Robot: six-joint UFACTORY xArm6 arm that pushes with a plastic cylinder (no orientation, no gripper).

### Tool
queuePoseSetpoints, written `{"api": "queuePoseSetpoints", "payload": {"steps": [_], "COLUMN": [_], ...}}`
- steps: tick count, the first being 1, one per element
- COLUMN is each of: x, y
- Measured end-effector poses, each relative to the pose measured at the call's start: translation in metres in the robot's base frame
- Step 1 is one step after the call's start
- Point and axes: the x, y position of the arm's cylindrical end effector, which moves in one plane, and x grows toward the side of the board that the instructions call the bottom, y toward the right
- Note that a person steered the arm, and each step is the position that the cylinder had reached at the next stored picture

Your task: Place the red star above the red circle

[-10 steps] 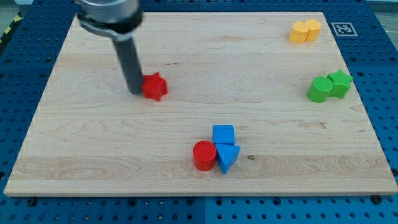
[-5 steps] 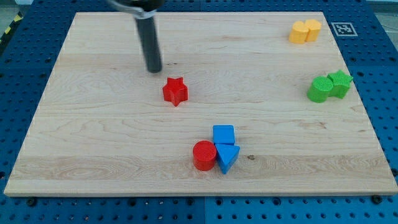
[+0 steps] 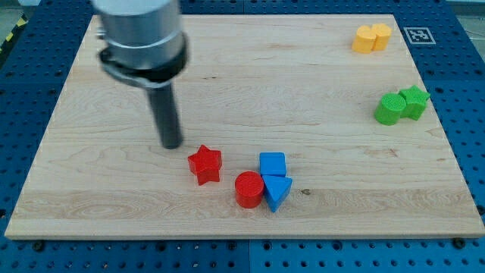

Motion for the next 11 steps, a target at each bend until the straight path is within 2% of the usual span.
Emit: {"api": "queuePoseSetpoints", "payload": {"steps": [1, 2, 3, 4, 5, 7, 9, 11], "x": [0.038, 0.076, 0.08, 0.069, 0.068, 0.06, 0.048, 0.037], "y": [-0.019, -0.005, 0.016, 0.029, 0.015, 0.039, 0.023, 0.067]}}
